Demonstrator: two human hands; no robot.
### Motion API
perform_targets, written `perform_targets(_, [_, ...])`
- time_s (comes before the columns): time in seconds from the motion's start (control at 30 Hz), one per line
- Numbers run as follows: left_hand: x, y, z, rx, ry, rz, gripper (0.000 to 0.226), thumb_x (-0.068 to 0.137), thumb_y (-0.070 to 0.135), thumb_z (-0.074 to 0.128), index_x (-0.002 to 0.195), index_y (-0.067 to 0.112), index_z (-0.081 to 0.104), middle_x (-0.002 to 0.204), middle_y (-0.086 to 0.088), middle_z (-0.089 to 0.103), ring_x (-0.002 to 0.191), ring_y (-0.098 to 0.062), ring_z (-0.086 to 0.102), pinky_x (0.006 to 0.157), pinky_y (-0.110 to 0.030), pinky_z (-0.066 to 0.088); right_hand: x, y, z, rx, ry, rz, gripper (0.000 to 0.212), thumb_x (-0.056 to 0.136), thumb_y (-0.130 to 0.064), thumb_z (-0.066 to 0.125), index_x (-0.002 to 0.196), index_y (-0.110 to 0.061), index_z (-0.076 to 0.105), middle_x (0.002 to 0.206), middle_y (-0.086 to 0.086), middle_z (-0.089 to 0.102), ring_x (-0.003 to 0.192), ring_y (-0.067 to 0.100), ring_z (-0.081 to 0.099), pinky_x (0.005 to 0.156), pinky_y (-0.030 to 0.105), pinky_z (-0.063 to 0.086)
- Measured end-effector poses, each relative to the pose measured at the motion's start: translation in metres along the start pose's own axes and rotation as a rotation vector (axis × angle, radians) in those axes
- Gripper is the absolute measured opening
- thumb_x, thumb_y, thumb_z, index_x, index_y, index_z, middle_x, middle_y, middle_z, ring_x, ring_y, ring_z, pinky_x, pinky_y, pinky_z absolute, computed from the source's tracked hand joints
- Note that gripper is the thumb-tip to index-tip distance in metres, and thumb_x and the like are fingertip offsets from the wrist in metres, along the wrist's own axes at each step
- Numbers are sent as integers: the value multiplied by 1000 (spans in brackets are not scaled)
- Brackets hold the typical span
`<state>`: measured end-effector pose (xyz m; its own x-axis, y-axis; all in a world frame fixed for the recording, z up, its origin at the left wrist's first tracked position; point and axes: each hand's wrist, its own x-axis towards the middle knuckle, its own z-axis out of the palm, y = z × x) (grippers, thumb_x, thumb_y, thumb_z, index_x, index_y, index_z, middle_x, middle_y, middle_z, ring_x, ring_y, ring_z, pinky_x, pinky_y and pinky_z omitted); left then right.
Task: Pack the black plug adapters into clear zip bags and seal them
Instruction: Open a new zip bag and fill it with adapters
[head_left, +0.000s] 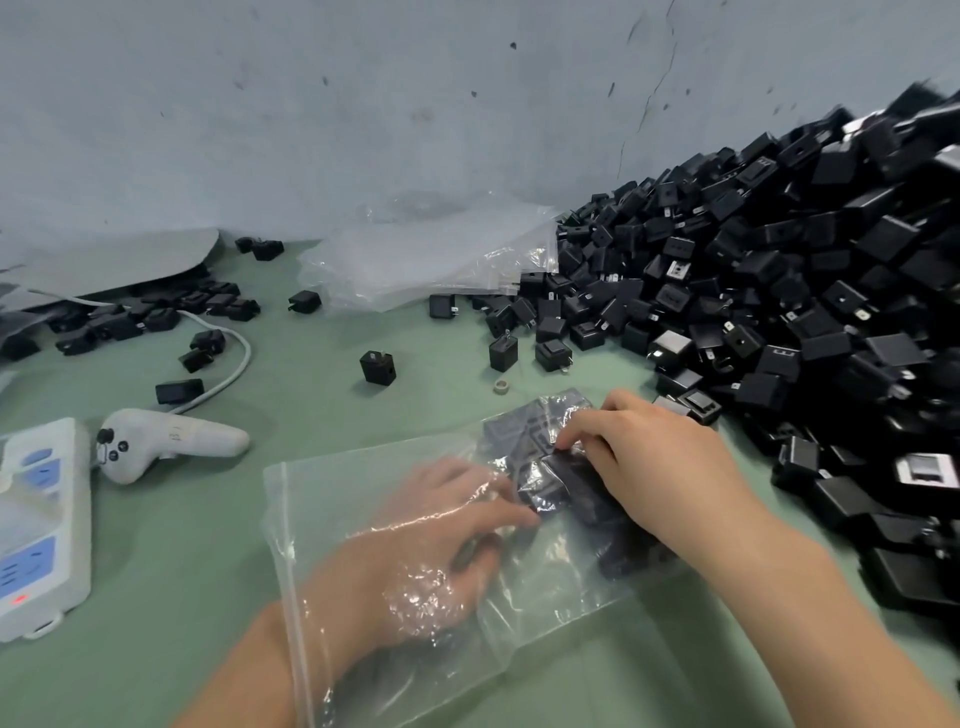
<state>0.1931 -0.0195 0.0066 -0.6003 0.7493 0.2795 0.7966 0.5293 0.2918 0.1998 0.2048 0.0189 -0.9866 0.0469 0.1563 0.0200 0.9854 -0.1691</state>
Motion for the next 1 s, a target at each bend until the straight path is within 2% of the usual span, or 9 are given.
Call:
perform_targets(0.13, [-12,-12,-1,-117,24,-66,40,86,17,48,112,33,74,125,12,63,120,-9,56,102,-28,46,1,0,1,49,48,-9,24,105,-36,39,116,-50,57,98,-15,53,80,14,52,60,31,41])
perform_targets(0.2, [-22,-17,-8,-171,87,-154,42,86,16,45,107,37,73,121,18,64,117,-4,56,98,-22,44,2,0,-1,131,95,5,24,104,-36,42,121,-47,55,99,-15,53,82,13,57,61,31,42])
perform_targets(0.33, [-57,-26,-21,-217,345,-360,50,75,-3,46,84,38,73,96,16,73,98,0,65,88,-22,49,5,-8,-9,412,143,7,46,94,-29,51,137,-44,41,100,-17,44,78,2,53,69,33,47])
perform_targets(0.47, [-92,-39,-35,-293,653,-738,42,86,3,56,78,41,72,81,23,71,70,1,62,62,-4,43,-1,-33,-17,867,18,-96,61,95,-16,51,144,-47,31,113,-17,47,63,-1,51,58,16,39])
perform_targets(0.6, [-87,-26,-51,-347,934,-730,30,78,16,44,76,32,69,73,7,67,62,-17,56,59,-33,46,-11,-62,-20,1169,-159,-220,67,100,-20,58,147,-54,25,113,-24,59,61,14,51,57,29,50])
perform_targets(0.67, [-77,-7,-53,-438,875,-637,26,82,17,47,83,29,70,77,5,69,65,-17,60,59,-28,48,-17,-77,-21,1181,-183,-301,62,98,-30,63,141,-59,29,118,-25,61,76,26,59,61,35,53])
perform_targets(0.8, [-60,23,-47,-897,595,-553,26,84,47,56,99,31,70,96,-3,73,79,-21,70,62,-26,56,-28,-100,-22,1203,-84,-411,39,91,-36,72,121,-54,55,115,-23,65,93,10,62,58,28,49])
perform_targets(0.93, [-53,23,-42,-1250,443,-558,38,82,54,59,102,25,76,101,-2,74,81,-18,67,63,-29,53,-33,-107,-20,1214,-39,-415,37,80,-43,74,114,-53,62,75,-5,62,59,6,53,55,17,42])
perform_targets(1.0, [-54,20,-42,-1326,418,-529,38,83,56,66,97,23,78,98,2,72,82,-13,64,63,-27,52,-33,-108,-19,1139,-43,-427,42,78,-50,71,118,-59,59,70,-8,59,59,13,48,57,20,43])
